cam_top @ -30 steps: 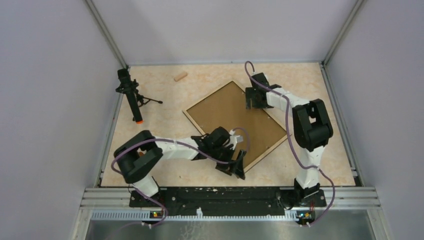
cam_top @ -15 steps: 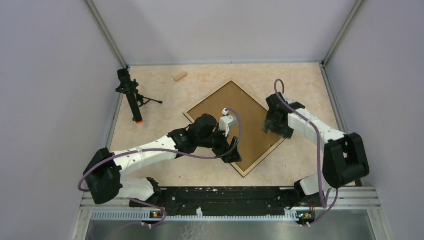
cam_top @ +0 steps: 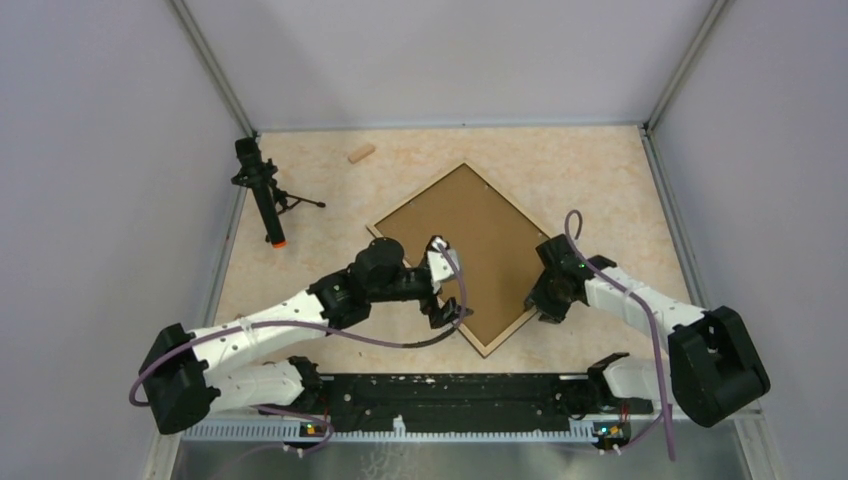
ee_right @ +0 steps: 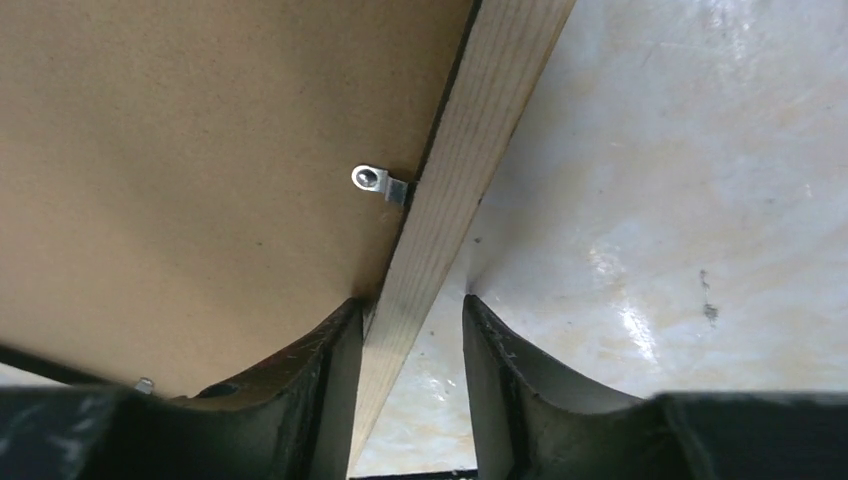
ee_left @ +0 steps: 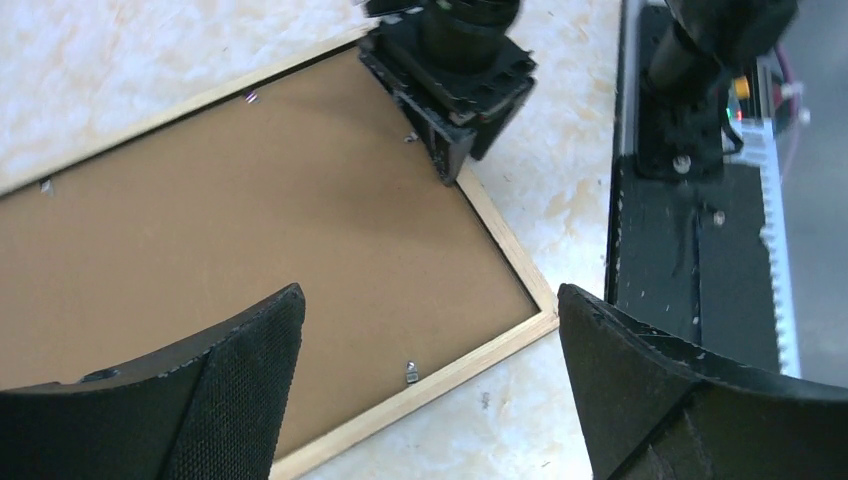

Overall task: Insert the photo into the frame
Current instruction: Turn over the photo frame at the center of the board.

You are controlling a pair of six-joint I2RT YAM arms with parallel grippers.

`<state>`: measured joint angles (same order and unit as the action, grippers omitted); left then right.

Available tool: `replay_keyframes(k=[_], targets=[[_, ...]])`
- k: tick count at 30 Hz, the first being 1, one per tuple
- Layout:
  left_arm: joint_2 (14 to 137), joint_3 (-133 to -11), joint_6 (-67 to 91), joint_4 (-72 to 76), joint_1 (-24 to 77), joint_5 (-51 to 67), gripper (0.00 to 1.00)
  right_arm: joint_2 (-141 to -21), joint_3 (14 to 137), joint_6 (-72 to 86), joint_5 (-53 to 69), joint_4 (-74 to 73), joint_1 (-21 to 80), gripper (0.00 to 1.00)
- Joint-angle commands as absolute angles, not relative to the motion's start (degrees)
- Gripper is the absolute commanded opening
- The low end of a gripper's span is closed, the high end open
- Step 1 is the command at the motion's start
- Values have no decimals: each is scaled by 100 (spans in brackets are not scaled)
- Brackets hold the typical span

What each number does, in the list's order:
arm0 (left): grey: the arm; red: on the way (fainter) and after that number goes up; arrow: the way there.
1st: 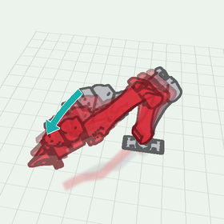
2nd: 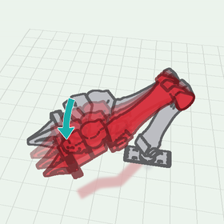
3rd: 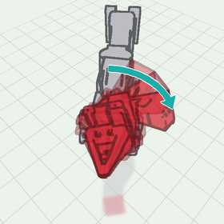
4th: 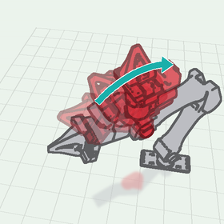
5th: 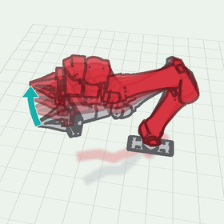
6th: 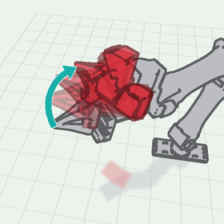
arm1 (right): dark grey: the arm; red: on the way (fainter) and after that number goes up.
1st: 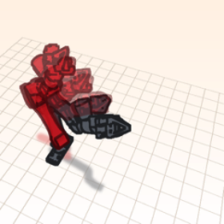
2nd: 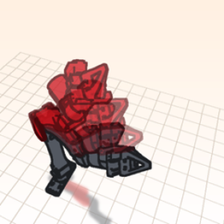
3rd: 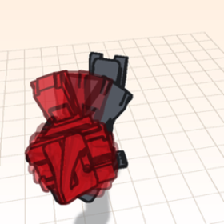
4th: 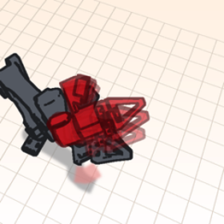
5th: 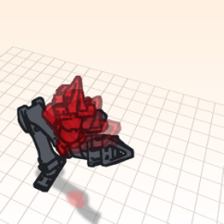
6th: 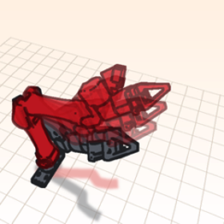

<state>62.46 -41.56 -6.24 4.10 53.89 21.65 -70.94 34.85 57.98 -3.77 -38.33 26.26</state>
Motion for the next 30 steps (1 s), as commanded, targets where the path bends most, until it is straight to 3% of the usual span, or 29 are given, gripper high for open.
replay_keyframes(k=[1,4,6,7,11,19,25,28,30], targets=[[6411,-4070,-2472,538,5608,3136,99,-6975,3117,6484,-184,-3425,2681,36],[6483,-3812,-3319,388,5909,3452,98,-7016,2959,6728,-245,-3283,2678,26],[6559,-3628,-3917,308,6188,3253,98,-7041,3017,6771,-274,-3413,2678,3],[6629,-3578,-4151,261,6365,3011,97,-7046,3104,6727,-246,-3529,2680,0],[7010,-3282,-4522,570,6747,2665,90,-6965,3670,6553,-155,-4294,2675,0],[7608,-2632,-4976,2039,7612,1024,98,-6572,4337,6698,630,-4892,2653,0],[8712,-2361,-5687,4555,8114,-1721,97,-5939,4381,7131,697,-5078,2545,0],[9557,-2508,-6232,5707,8257,-2751,85,-5638,4428,7326,674,-5153,2484,0],[10186,-2494,-6837,7222,8375,-3489,75,-5483,4561,7417,563,-5263,2470,0]])
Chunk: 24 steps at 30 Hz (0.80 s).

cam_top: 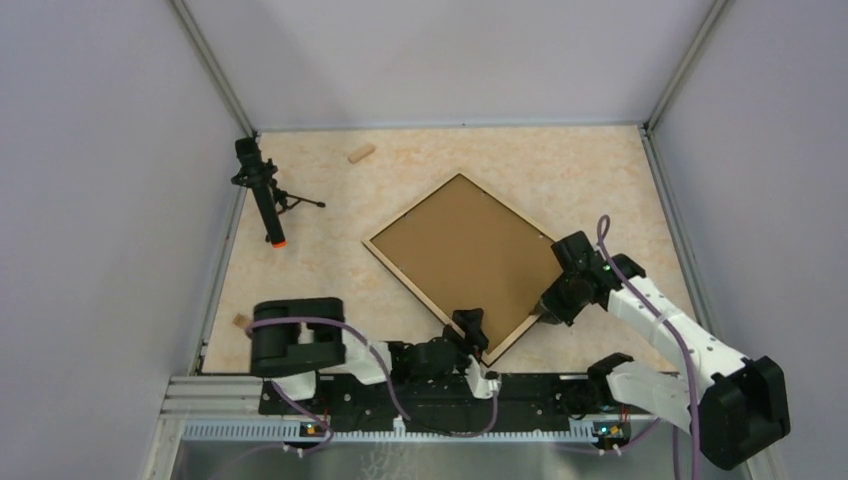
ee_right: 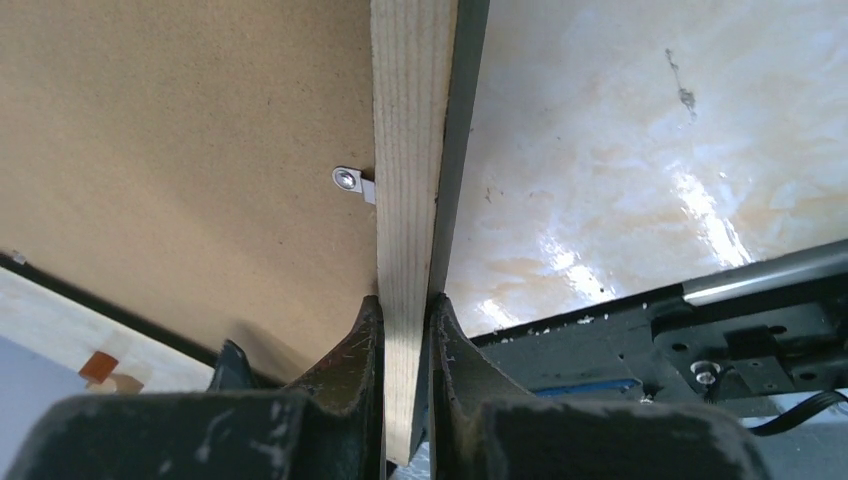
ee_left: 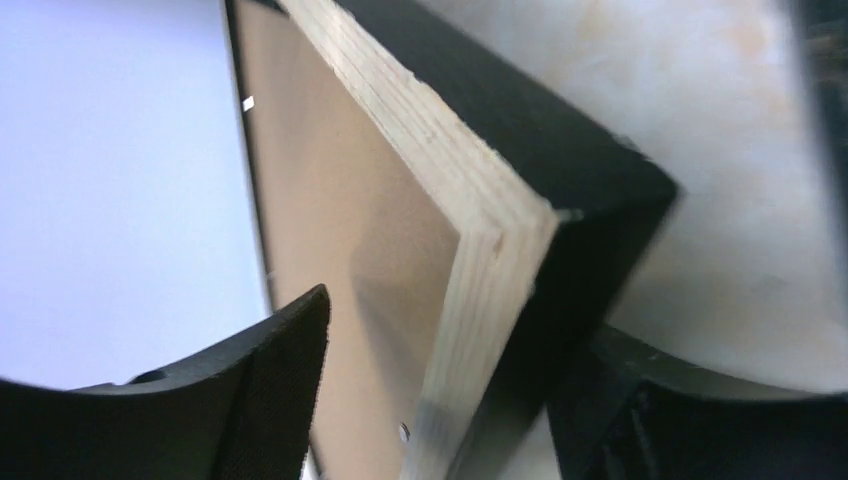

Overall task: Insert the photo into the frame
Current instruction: Turn over the photo frame at the center of the board.

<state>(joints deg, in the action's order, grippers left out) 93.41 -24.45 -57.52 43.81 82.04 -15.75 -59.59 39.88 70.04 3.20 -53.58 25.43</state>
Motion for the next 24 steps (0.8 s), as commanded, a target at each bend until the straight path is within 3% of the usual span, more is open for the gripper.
replay_keyframes(k=[1,4,6,13,15,18,20,24], targets=[[10488,-2485,-7211,8135,8402,-3709,70,-5417,4645,7448,491,-5364,2470,0],[11183,-2628,-8188,9777,8521,-3934,57,-5267,4924,7459,182,-5676,2461,0],[11320,-2785,-8344,10093,8610,-3961,50,-5181,5105,7389,32,-5787,2453,0],[9975,-3429,-6883,7142,8728,-3688,10,-4986,5480,6943,-505,-5705,2435,0],[9563,-3726,-6357,6203,8725,-3590,2,-4848,5589,6383,-525,-5239,2436,21],[9046,-4306,-5483,4951,8706,-3442,0,-4603,6076,4863,-571,-4621,2418,73],[8792,-4784,-5004,4100,8681,-3434,0,-4531,6756,3955,-691,-4563,2421,95],[8461,-5756,-4196,2997,8547,-3602,0,-4541,8199,2664,-1217,-4785,2417,99]])
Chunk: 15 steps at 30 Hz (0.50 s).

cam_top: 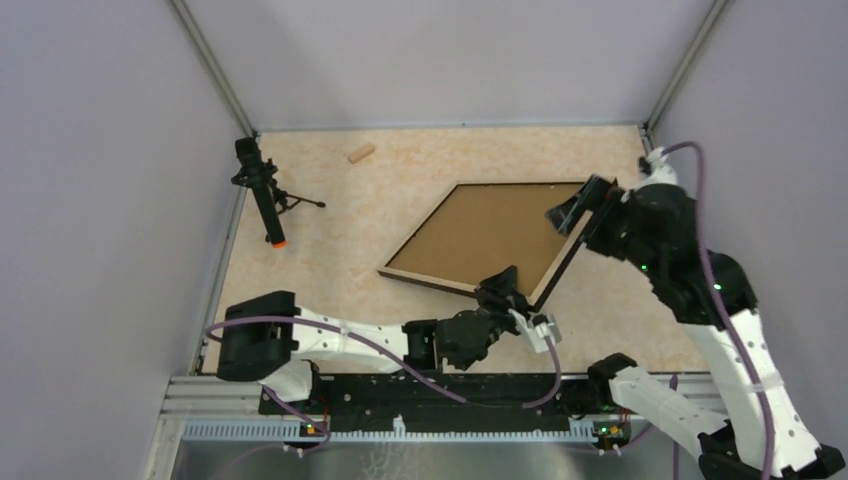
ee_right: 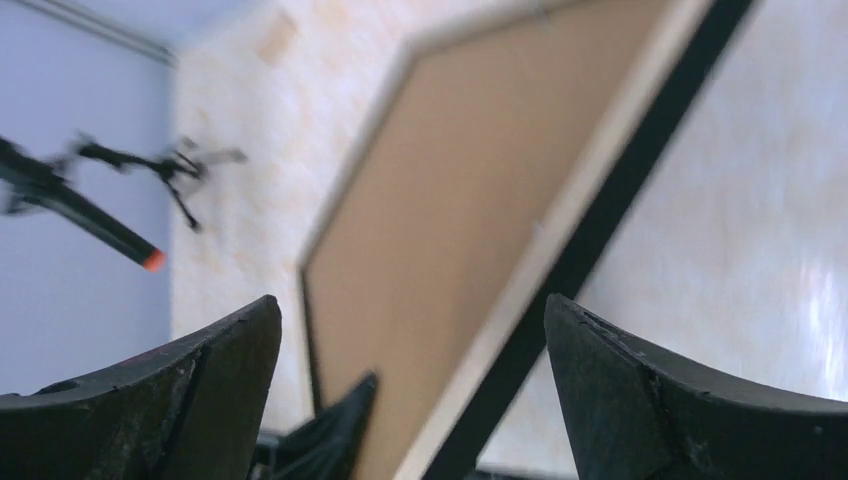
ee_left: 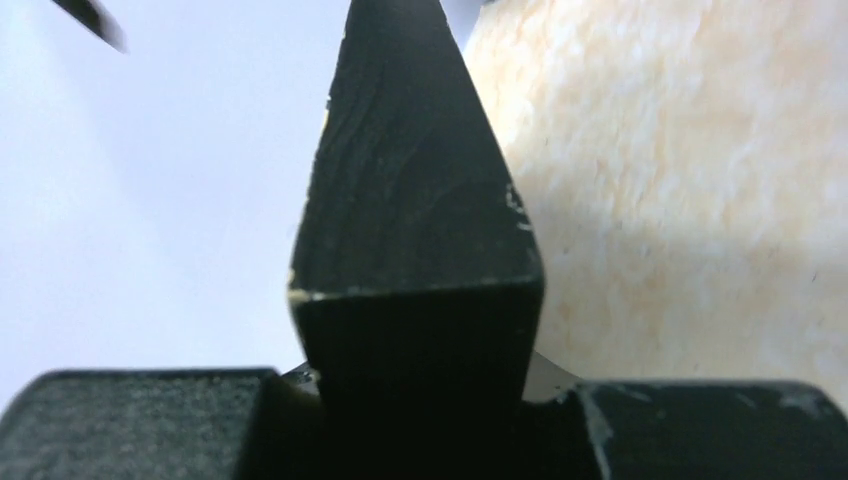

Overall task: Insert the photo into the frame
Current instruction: Turn over the photo frame at the center of the board.

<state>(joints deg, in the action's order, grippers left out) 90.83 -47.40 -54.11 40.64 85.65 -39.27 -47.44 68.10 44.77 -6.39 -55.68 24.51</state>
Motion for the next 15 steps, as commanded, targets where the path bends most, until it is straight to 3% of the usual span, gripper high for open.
replay_keyframes(k=[1,8,15], targets=[[8389,-6053,-3945,2633,8457,-3531,0,-4550,8508,2486,-1355,-4818,2417,99],[8030,-8022,-1109,-189,6895,-1765,0,-4230,9253,2066,-1943,-4481,2421,99],[7855,-8551,1561,-848,4451,2054,0,-3819,8523,1997,-1992,-4021,2417,99]])
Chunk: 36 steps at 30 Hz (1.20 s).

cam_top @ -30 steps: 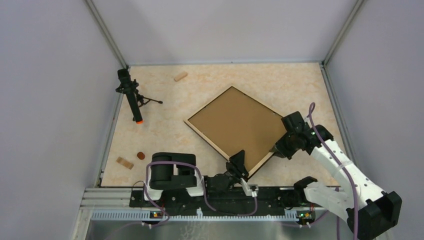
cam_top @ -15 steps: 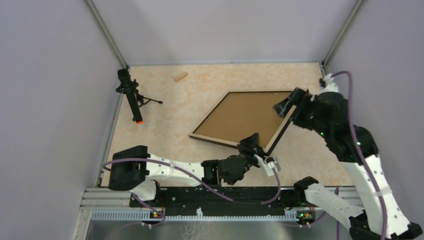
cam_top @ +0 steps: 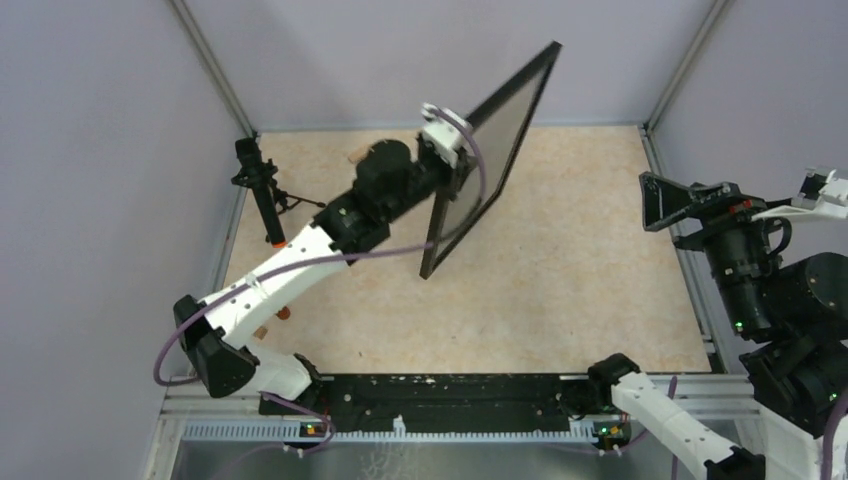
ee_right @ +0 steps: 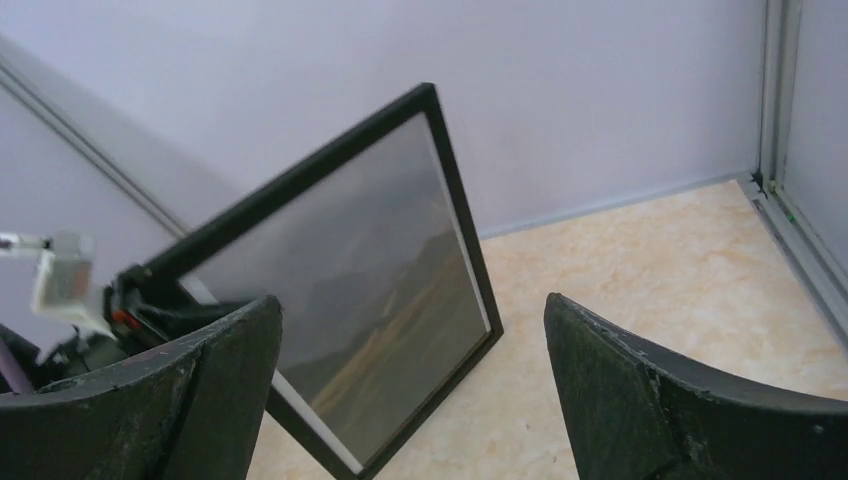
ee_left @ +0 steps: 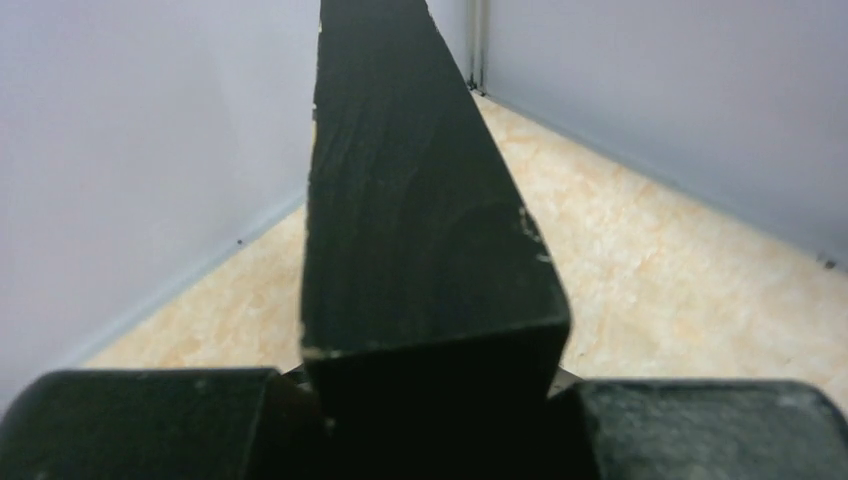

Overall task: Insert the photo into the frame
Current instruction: Turn over the photo frame at the center of the board.

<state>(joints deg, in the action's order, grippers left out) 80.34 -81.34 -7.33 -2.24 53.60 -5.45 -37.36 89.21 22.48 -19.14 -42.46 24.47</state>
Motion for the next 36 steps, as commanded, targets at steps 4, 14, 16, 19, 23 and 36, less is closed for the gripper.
replay_keyframes(k=[4,14,16,19,23,36], targets=[[7774,-8240,2734,-580,3315,3558,0,-4331,8038,1810,-948,-3977,2417,99],[7970,-6936,4235,-216,920,5796,0,-6264,6606,1971,1169,-2815,1958,99],[8291,-6875,3903,-583,737,6029,0,-6800,6348,2200,2001,-2540,1509,99],[8791,-7022,3129,-1357,605,5673,0,-7552,5965,2431,3306,-2111,1027,99],[9748,-7416,2059,-2349,537,4982,0,-8037,5391,2552,3556,-1598,907,99],[12092,-8476,1312,-2450,510,4136,0,-8382,4210,2491,3284,-826,594,99]])
